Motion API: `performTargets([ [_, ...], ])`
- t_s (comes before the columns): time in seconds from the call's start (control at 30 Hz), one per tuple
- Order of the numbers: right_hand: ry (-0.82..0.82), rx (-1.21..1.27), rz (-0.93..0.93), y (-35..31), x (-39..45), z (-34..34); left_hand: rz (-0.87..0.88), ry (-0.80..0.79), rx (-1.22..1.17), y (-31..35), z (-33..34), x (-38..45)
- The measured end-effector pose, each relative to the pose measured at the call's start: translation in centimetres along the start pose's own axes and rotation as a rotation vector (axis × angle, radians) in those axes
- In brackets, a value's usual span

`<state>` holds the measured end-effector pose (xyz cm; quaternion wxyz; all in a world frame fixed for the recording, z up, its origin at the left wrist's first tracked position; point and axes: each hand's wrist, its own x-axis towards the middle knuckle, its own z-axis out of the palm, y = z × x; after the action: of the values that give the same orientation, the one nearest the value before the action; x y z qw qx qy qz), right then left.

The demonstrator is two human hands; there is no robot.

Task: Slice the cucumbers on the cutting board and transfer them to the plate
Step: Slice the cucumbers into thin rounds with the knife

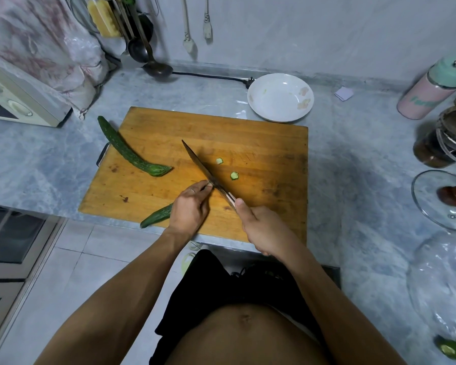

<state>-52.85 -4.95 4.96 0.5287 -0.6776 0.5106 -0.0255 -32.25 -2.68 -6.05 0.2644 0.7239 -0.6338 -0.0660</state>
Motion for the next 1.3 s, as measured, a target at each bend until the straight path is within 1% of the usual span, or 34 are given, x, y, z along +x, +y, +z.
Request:
performTargets([
  [0.33, 0.046, -0.079, -0.029, -0.2, 2.0, 1.9, 0.026, 0.044, -0.009, 0.3, 0.2, -0.2],
  [0.53, 0.019, -0.033, 0.008, 0.1, 2.2, 1.3, -0.020, 0.060, -0.069, 0.8, -0.4, -0.3],
  [0.63, 0.045, 0.012, 0.046, 0.2, 1.9, 0.9, -0.037, 0.075, -0.079, 1.0, -0.6, -0.3],
  [0.8, 0.093, 0.064, 0.084, 1.0, 2.0, -0.2, -0.060, 0.054, 0.030, 1.5, -0.9, 0.0],
  [0.93, 0.070, 0.037, 0.069, 1.1, 1.9, -0.6, -0.043, 0.061, 0.031, 1.5, -0.8, -0.2],
  [1.07, 0.024, 0.071, 0.051, 0.7, 1.3, -0.5, -0.049, 0.059, -0.005, 1.1, -0.9, -0.1],
  [1.17, 0.040, 0.090, 0.008, 0.2, 0.7, -0.1, -0.023, 0.038, -0.004, 0.6, -0.8, 0.0],
  [1.3, 0.043, 0.043, -0.023, -0.2, 0.3, 0.4, -0.022, 0.033, 0.003, 0.3, -0.8, -0.1],
])
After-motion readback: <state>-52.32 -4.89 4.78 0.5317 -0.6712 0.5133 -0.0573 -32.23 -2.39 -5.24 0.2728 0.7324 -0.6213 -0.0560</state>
